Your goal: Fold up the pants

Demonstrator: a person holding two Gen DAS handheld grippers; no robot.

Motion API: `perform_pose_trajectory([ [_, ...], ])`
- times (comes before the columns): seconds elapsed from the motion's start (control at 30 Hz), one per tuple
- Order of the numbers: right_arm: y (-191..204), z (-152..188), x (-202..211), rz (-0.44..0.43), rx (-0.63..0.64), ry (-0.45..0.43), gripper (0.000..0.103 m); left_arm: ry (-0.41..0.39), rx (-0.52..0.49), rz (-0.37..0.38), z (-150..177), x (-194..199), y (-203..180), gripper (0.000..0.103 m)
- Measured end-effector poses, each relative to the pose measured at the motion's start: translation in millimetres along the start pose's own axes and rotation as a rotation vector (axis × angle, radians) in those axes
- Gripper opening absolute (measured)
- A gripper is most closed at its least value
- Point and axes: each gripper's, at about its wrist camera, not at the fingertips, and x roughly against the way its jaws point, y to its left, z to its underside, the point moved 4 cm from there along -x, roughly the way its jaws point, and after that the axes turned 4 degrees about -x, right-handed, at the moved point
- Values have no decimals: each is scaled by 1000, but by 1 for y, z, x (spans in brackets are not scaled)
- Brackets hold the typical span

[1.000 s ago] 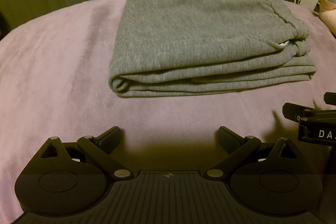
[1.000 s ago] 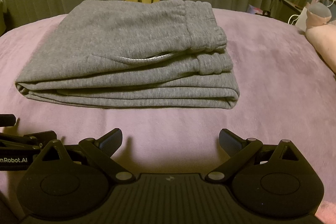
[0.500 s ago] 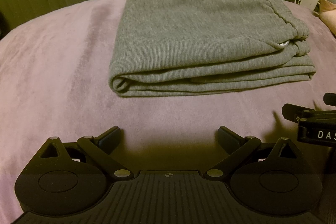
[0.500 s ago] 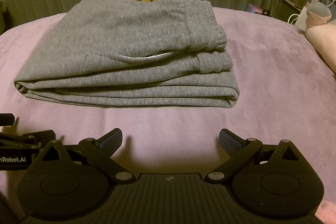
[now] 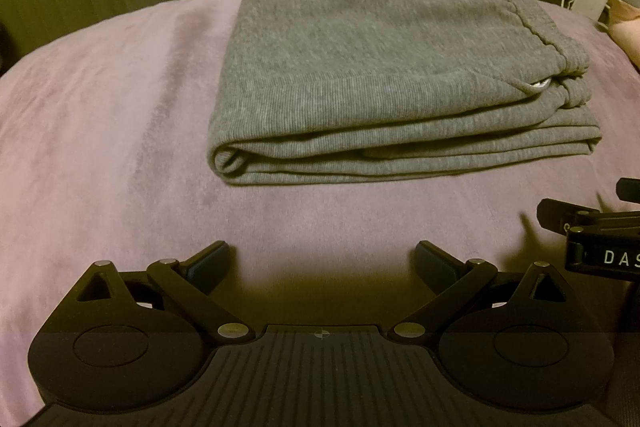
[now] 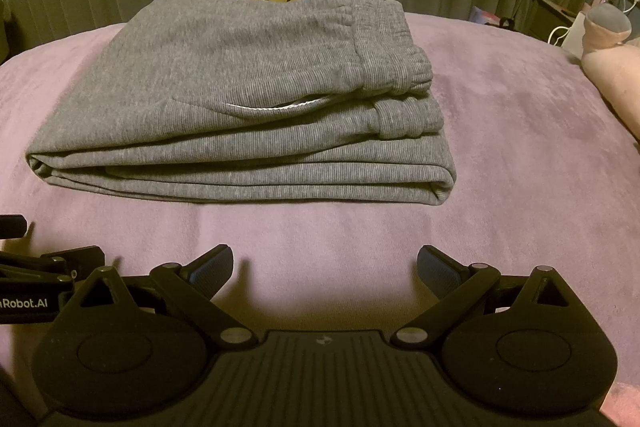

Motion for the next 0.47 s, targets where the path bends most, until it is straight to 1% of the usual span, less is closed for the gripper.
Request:
perform_pose_trajectory([
  [0.17,0,0,0,1,1,1,99,-2,1,1,-1,1,0,101],
  [0.33,0,-1,0,2,3,3,99,-25,-22,-9,1,3,-3,101],
  [0.47,0,-1,0,1,3,4,99,-17,-21,-8,-1,2,-3,101],
])
